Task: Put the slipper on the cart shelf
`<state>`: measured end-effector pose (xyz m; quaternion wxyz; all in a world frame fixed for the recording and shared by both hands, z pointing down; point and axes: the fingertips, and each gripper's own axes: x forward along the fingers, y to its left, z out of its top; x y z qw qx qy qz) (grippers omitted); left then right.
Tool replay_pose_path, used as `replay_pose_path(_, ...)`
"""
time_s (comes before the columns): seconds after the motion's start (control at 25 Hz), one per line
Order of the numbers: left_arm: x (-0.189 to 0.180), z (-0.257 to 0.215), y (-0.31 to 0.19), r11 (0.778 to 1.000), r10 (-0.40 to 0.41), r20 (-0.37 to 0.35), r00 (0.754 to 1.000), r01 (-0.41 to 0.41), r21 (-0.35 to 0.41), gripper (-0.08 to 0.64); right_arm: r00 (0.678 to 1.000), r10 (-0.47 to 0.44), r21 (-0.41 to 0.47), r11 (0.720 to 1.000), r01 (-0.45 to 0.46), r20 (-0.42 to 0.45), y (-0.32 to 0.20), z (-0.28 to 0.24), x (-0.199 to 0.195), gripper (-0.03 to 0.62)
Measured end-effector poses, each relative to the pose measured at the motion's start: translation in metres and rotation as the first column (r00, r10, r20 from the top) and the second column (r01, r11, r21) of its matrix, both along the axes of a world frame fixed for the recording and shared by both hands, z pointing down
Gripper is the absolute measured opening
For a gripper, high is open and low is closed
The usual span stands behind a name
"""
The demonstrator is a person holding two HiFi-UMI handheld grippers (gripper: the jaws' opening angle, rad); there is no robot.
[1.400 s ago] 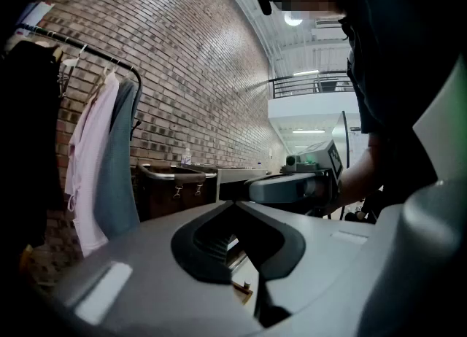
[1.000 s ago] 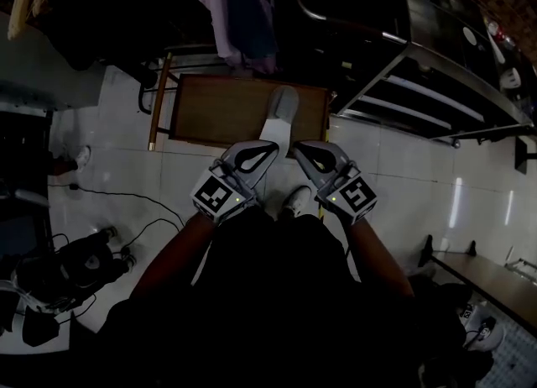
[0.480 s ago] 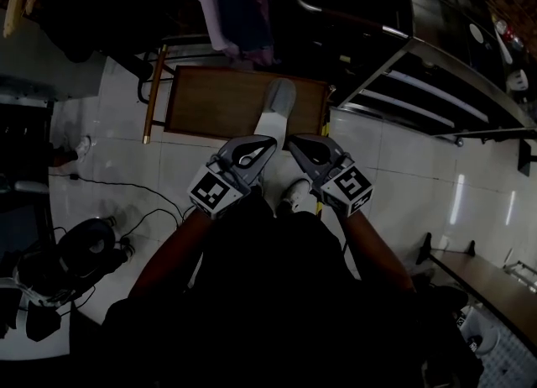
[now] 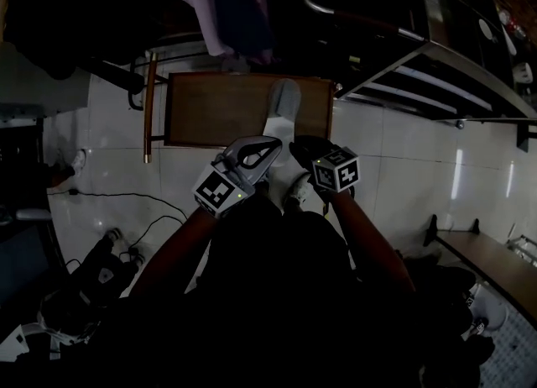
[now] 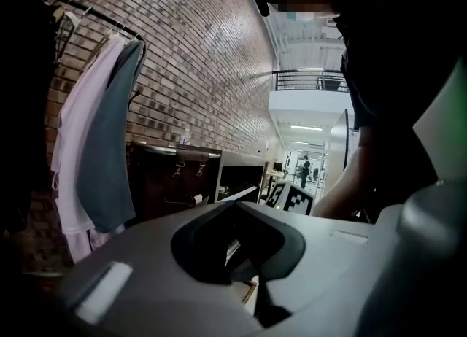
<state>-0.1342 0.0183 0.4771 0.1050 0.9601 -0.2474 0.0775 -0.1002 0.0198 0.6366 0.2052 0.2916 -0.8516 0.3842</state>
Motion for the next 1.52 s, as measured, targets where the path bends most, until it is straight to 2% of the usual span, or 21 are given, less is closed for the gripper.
replay_pose_path(0.2,-0.005,0.018,-0.013,0.998,0.052,-0.007,0.999,-0.052,-0.023,0.002,0.998,0.040,-0.235,0.971,-0.050,-0.049,0.003,0.081,-0.004,0.203)
replay_pose_path(0.36,-0.006,0.029,-0.024,0.995,0.081,-0.016,0.997,-0.081,-0.058,0.002,0.995,0.097,-0.371,0.923,-0.102,-0.032,0.003,0.124,-0.006,0.255)
replay_pose_path(0.52,-0.006,0.041,-0.031,0.991,0.105,-0.020,0.994,-0.106,-0.077,0.002,0.988,0.155,-0.464,0.873,-0.150,-0.027,0.000,0.157,-0.002,0.285)
replay_pose_path(0.68,-0.001,0.053,-0.038,0.985,0.148,-0.011,0.989,-0.148,-0.084,0.002,0.985,0.171,-0.520,0.838,-0.162,-0.032,0.000,0.181,-0.002,0.288)
replay_pose_path(0.84,0.002,0.055,-0.046,0.985,0.151,-0.020,0.988,-0.153,-0.076,0.002,0.982,0.184,-0.572,0.803,-0.168,-0.030,0.004,0.201,-0.005,0.290)
replay_pose_path(0.96,-0.002,0.060,-0.047,0.985,0.146,-0.020,0.989,-0.147,-0.085,0.002,0.976,0.218,-0.602,0.782,-0.161,0.022,0.003,0.203,-0.006,0.290)
replay_pose_path(1.12,-0.010,0.067,-0.047,0.985,0.132,-0.017,0.991,-0.133,-0.107,0.002,0.962,0.237,-0.656,0.749,-0.089,0.139,0.009,0.195,-0.015,0.288)
replay_pose_path(1.28,-0.015,0.072,-0.047,0.985,0.121,-0.011,0.993,-0.122,-0.122,0.002,0.950,0.230,-0.669,0.742,-0.029,0.213,0.008,0.191,-0.032,0.288)
replay_pose_path(1.52,-0.022,0.075,-0.049,0.986,0.111,-0.009,0.994,-0.112,-0.120,0.002,0.964,0.192,-0.672,0.740,-0.021,0.181,0.001,0.198,-0.050,0.288)
